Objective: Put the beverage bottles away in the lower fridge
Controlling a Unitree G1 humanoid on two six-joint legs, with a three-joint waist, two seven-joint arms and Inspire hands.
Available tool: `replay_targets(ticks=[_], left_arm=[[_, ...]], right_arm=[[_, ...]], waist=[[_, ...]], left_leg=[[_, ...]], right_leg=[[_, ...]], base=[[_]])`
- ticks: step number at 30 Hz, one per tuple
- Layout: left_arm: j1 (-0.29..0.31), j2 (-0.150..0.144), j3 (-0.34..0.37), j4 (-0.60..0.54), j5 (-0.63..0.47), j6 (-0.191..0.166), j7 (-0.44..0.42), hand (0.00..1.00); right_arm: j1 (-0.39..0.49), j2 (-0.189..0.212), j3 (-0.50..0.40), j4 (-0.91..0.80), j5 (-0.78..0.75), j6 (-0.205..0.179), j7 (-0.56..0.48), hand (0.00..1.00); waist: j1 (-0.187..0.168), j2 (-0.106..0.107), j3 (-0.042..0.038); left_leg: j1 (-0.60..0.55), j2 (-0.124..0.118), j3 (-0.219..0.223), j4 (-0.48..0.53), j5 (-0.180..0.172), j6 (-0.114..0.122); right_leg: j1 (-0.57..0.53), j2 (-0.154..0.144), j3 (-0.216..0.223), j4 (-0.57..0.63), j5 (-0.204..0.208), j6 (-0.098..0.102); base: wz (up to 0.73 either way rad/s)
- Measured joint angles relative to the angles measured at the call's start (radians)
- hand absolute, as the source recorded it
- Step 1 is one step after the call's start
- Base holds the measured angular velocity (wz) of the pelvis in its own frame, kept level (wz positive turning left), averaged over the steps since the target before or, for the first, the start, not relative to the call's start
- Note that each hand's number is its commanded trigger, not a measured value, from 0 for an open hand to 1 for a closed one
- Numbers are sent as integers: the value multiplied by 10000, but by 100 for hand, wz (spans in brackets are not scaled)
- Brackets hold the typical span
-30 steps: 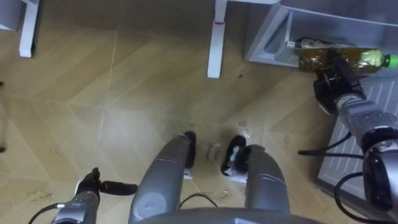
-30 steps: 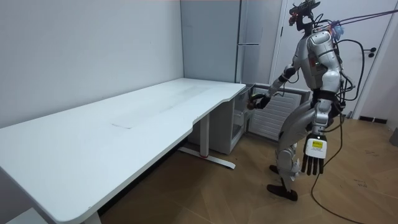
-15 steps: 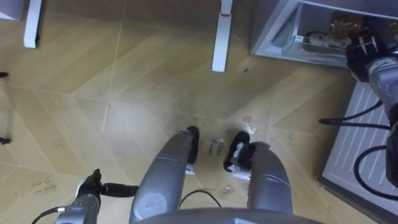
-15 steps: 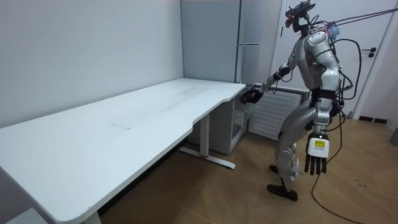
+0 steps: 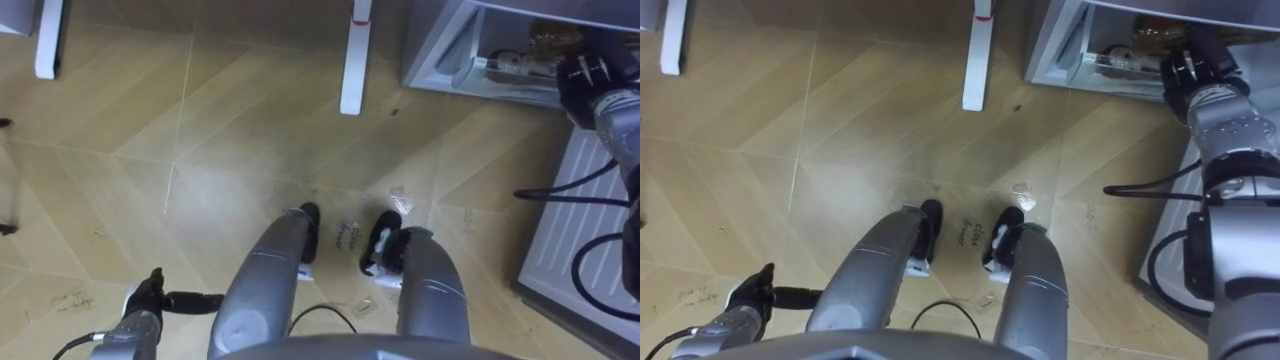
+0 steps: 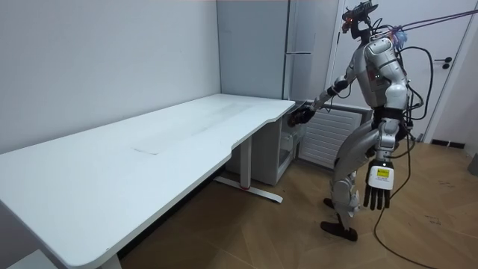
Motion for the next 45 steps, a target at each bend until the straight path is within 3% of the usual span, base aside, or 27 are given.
replay_targets(ticks=[6,32,45], left_arm=[[167,213,-177,-189,1,13,-19,0],[387,356,-213,-322,-358,240,-200,0],[398,419,-99,-212,-320,223,-499,0]], right_arm=[[0,0,32,-28,-15,-9,75,0],[278,-54,266,581,103,-24,749,0],[1669,-113,557,682,-310,-34,2173,0]], waist=[[-46,-39,8],[-554,-34,3],[-550,-20,-10]], left_leg=[[6,22,-5,6,2,3],[1011,28,139,-1099,103,172],[2098,188,243,-1530,99,175]], right_leg=[[30,46,28,-62,28,39],[1027,76,-107,-1235,300,240],[2168,138,-234,-1685,279,288]], base=[[0],[-1],[1]])
